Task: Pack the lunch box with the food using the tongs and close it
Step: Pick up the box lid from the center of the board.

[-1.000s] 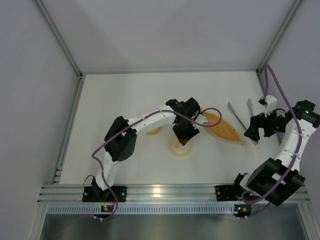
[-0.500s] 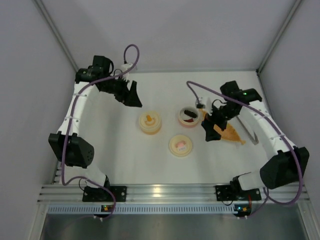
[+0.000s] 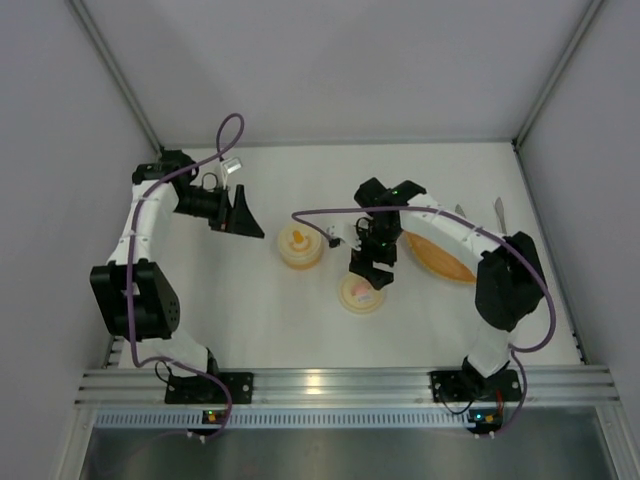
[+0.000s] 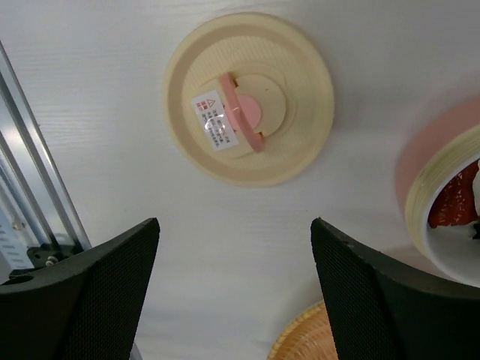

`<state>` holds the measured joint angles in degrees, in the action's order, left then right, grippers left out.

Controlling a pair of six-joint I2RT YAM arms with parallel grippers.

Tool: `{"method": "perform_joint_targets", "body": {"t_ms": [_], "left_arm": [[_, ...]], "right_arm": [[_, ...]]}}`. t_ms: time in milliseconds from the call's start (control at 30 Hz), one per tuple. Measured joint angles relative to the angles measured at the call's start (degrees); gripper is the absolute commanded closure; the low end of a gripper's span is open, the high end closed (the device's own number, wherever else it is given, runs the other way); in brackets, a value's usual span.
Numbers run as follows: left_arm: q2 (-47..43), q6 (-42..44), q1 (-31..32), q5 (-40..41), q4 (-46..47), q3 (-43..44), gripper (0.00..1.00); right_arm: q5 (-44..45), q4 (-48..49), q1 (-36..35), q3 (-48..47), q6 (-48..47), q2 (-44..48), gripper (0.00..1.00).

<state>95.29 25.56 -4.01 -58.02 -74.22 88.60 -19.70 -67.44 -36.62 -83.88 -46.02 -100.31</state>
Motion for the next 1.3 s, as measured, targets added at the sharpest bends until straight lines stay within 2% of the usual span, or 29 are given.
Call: {"method": "perform_joint_targets", "body": {"t_ms": [233, 433, 733, 1133, 1300], "left_arm": [[-4.90, -0.33, 0.07, 1.99, 1.95, -4.11, 0.05], [-5.35, -1.05, -0.28, 2.23, 4.24, -4.61, 0.05], [-2.03, -1.42, -4.28, 1.29, 5.27, -4.61, 0.06], [-0.50, -1.42, -5.35, 1.27, 5.51, -4.61, 0.07], [-0.50, -1.42, -6.08, 1.27, 5.62, -4.61, 0.07]], "right_arm": [[0.98, 4.37, -3.98, -0.31, -0.04, -3.58, 0.25], [1.51, 7.52, -6.91, 0.02, -1.31, -4.48, 0.31], [2.93, 13.53, -7.19, 7.39, -5.11, -4.39, 0.38], [3.34, 15.91, -7.19, 7.76, -6.91, -4.52, 0.58], [4.11, 16.04, -7.21, 7.76, -6.97, -5.53, 0.61]]}}
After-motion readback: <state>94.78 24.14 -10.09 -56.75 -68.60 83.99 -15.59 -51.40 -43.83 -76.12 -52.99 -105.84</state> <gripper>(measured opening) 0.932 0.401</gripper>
